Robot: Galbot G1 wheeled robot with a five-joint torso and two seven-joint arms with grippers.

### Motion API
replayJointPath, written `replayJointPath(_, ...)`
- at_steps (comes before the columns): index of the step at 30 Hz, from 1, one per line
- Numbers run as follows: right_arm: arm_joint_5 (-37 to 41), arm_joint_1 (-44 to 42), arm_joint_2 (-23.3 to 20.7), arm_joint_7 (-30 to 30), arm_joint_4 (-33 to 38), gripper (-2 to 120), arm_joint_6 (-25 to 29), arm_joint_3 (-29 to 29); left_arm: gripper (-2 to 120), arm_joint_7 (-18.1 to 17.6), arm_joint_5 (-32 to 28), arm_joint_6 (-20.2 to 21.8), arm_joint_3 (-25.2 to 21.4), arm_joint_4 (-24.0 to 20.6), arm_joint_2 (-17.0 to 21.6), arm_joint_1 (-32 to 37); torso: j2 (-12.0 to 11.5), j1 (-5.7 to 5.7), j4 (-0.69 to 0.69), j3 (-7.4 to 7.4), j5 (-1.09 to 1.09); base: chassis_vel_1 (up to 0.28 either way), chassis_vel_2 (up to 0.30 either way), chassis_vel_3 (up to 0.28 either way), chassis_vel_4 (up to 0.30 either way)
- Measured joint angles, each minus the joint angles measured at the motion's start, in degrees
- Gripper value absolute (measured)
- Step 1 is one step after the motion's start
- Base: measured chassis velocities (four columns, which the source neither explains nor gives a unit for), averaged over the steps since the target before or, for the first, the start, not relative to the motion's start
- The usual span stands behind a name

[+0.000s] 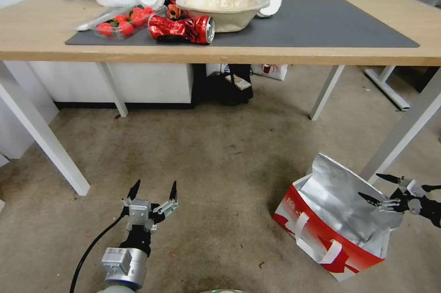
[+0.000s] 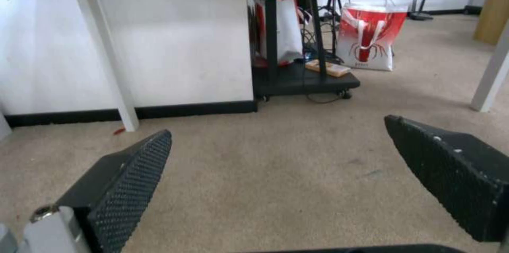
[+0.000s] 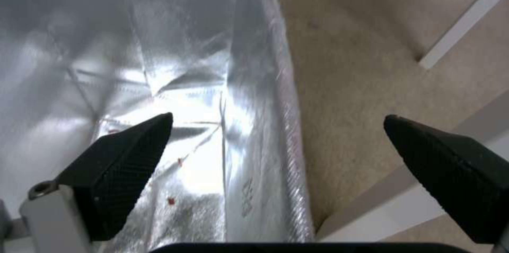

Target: Pick up the food delivery bag from the floor and place it on the table.

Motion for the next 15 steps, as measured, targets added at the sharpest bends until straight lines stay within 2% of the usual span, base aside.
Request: replayJointPath(15, -4.16, 4.62, 0.14, -1.35, -1.83, 100, -2.5, -4.74, 100, -0.27, -0.44, 0.15, -0.34, 0.48, -0.14, -0.34, 0.01, 0.0, 0.0, 0.0, 0.0, 0.0, 0.0, 0.0, 0.0)
